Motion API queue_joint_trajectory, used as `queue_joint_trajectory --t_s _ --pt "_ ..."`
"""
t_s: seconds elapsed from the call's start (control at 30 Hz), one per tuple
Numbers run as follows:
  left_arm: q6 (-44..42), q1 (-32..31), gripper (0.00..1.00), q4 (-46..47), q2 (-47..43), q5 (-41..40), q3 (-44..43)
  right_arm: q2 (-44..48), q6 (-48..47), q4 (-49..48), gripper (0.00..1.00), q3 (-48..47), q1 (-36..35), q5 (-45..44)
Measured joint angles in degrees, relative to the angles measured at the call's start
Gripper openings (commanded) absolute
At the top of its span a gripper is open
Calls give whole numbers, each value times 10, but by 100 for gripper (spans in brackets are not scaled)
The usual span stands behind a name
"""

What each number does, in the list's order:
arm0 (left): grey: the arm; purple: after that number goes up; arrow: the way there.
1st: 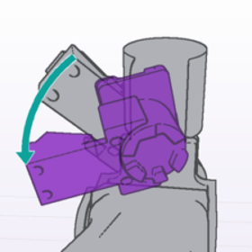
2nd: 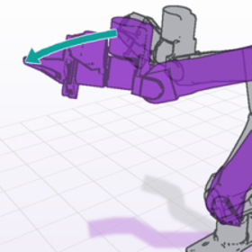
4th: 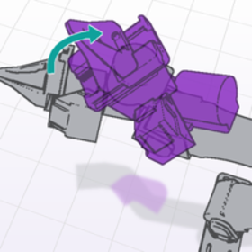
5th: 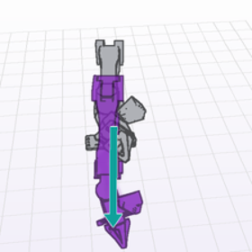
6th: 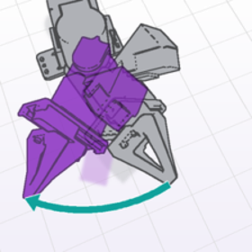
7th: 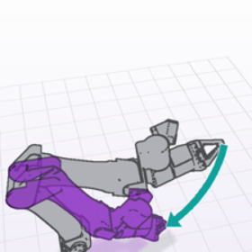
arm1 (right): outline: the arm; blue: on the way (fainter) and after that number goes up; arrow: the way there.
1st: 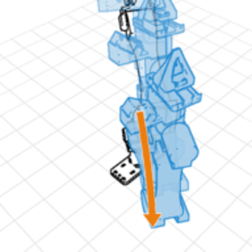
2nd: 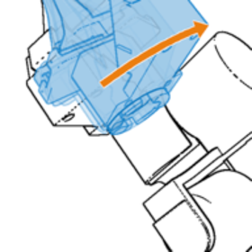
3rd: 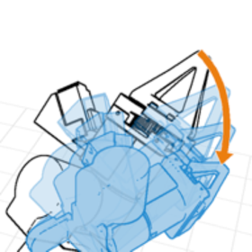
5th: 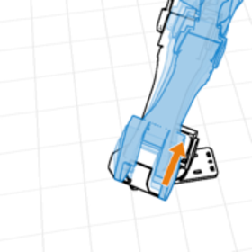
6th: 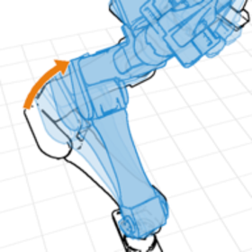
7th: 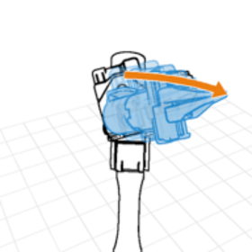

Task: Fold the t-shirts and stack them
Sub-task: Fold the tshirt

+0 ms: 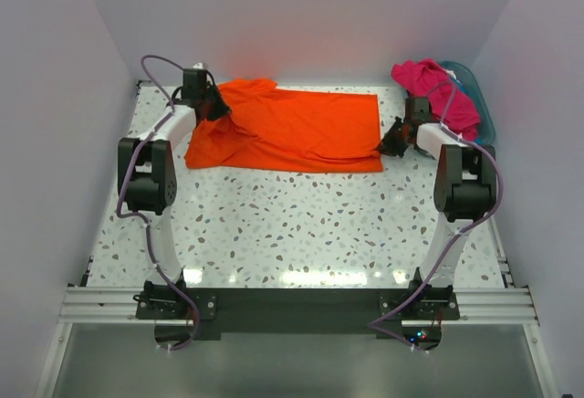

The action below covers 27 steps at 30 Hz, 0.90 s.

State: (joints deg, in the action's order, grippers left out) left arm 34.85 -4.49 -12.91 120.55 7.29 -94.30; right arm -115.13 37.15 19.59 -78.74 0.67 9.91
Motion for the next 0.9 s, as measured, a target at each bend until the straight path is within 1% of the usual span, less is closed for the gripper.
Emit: queue_joint_trajectory --t_s 0.2,0.4,0.47,0.5,0.6,0.67,0.77,0.9 --pt "0 4 0 9 1 5 7 0 27 -13 16 0 23 34" --pt "0 18 0 22 1 11 31 -12 49 -24 17 -22 27 51" --pt "0 22 0 22 1 14 35 -17 49 -25 22 -30 26 53" --pt "0 23 0 22 1 15 36 -18 49 -26 29 -30 26 52" --pt "0 25 0 28 1 21 36 -15 39 -25 40 -29 26 41" --pt "1 25 0 31 1 27 36 -3 26 -24 40 -15 23 21" --pt "4 25 0 35 1 33 36 38 5 -15 40 22 16 -12" --pt "5 25 0 40 1 39 36 89 -24 -3 40 48 -15 -60"
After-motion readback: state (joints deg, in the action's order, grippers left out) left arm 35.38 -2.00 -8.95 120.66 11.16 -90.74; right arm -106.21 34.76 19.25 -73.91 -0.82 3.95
